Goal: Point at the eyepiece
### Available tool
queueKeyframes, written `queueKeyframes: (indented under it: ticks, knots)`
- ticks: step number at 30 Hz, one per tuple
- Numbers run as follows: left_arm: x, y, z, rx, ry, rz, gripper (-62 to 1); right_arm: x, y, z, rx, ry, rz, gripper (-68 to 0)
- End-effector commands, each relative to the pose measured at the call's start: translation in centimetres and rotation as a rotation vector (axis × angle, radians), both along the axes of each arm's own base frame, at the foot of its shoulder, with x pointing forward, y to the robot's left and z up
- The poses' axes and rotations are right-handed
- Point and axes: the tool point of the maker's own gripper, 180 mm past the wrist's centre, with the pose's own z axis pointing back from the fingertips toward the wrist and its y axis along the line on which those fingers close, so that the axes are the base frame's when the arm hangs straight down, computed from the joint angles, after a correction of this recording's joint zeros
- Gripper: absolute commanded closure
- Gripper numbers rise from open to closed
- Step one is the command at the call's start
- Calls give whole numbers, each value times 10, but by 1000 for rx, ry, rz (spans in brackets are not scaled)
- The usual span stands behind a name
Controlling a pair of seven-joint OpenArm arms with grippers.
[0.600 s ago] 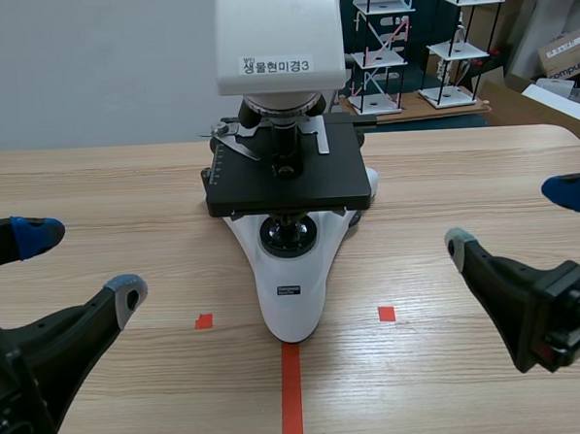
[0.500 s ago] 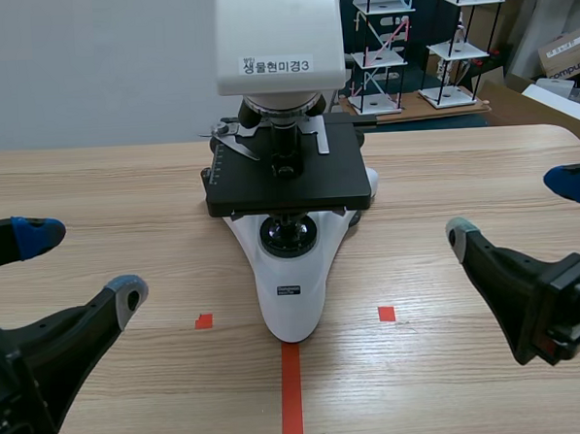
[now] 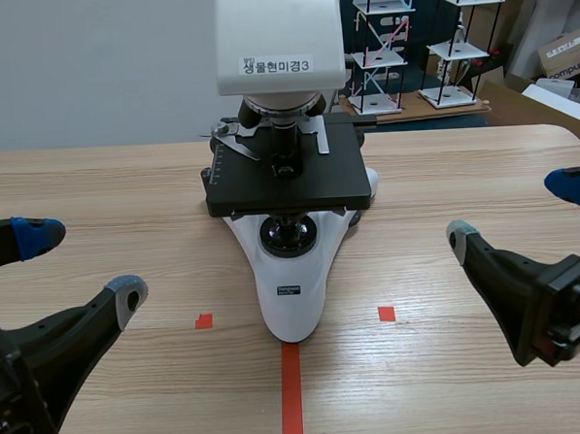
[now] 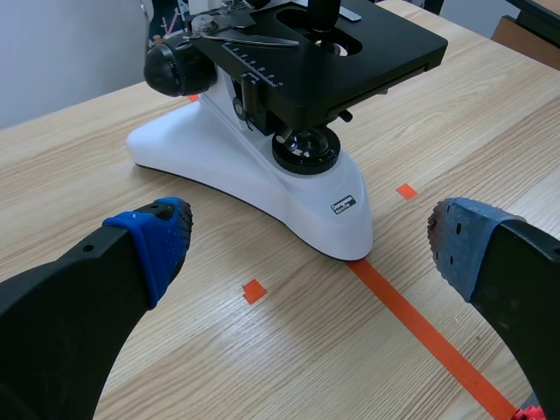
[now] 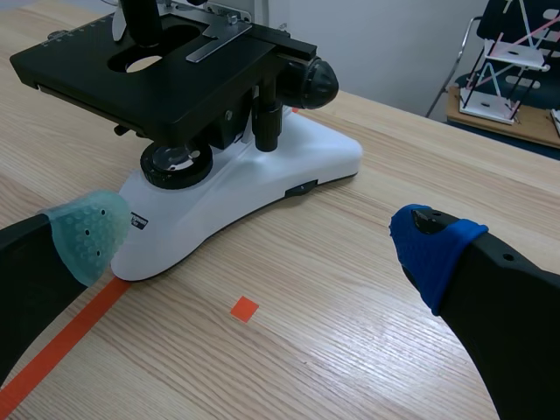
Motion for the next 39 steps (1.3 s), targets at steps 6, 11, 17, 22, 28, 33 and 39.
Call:
queueKeyframes:
  ticks: [6, 11, 17, 22, 28, 33, 39]
  knots:
    - [-1, -6, 8, -26, -18, -9, -570, 3, 0, 14, 8, -55, 7, -671]
    - [-1, -6, 8, -26, -18, -9, -570, 3, 0, 19, 21, -78, 9, -671]
    - [-1, -6, 8, -26, -18, -9, -570, 6, 1, 20, -1, -83, 23, -671]
    - [-1, -6, 8, -26, -18, -9, -570, 26, -13, 31, -66, -112, -12, -671]
    - [-1, -6, 8, -26, -18, -9, -570, 53, -32, 69, -139, -249, -62, -534]
    - [-1, -6, 8, -26, -18, -9, -570, 72, -36, 106, -188, -367, -55, -313]
    - [-1, -6, 8, -26, -18, -9, -570, 94, -35, 151, -259, -481, -47, -169]
